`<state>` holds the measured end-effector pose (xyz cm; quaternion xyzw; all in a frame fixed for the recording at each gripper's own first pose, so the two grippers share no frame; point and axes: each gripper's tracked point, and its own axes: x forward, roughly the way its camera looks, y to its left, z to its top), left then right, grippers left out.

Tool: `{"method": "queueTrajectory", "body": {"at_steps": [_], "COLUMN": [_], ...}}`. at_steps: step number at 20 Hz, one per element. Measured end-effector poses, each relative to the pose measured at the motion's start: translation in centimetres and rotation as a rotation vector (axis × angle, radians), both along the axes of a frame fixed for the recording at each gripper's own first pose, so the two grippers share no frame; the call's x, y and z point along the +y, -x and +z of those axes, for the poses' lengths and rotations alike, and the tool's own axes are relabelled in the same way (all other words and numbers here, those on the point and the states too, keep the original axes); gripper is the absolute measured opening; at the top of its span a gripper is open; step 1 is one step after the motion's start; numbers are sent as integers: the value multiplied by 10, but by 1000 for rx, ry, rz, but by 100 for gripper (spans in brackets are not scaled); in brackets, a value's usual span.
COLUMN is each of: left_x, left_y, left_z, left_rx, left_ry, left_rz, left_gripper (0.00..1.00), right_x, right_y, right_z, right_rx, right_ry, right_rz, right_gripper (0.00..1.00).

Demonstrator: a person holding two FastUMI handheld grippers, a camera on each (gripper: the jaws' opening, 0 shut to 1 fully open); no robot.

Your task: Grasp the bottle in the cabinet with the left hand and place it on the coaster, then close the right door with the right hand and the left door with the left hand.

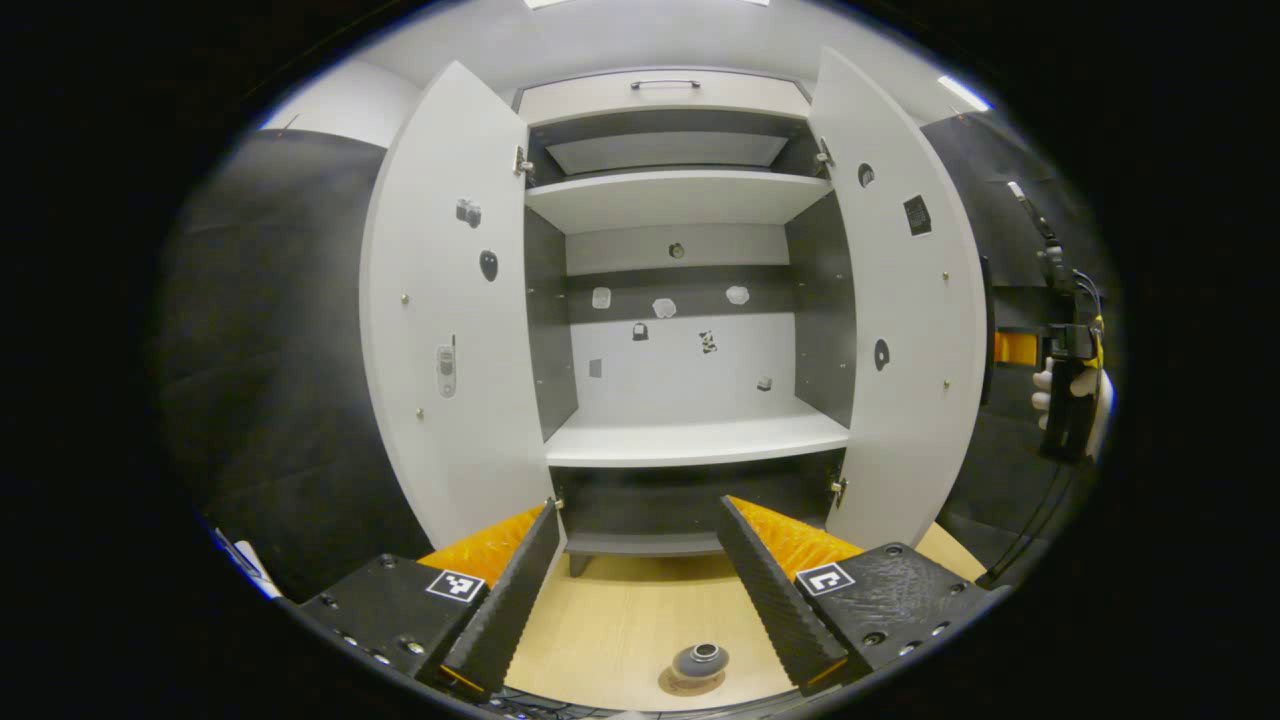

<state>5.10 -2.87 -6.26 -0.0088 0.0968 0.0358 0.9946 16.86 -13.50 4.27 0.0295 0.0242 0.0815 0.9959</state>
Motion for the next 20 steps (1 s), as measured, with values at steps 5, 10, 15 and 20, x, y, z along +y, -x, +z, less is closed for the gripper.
{"method": "queueTrajectory", "body": {"at_steps": [5, 10, 15, 20], "left_x": [33, 51, 68, 90], "left_y": [5, 9, 14, 22], "left_z": [6, 7, 7, 6], "left_rx": [-20, -32, -36, -35], "left_ry": [-19, -30, -26, -21], "left_rz": [12, -1, -7, -8], "left_gripper": [97, 97, 98, 97], "right_x": [42, 84, 91, 103], "right_y": [-8, -15, 4, 34], "right_z": [-3, -19, -27, -34], "right_rx": [9, 23, 22, 11], "right_ry": [-10, -18, 6, 36], "right_rz": [25, 72, 31, 5], "right_gripper": [95, 99, 99, 99]}}
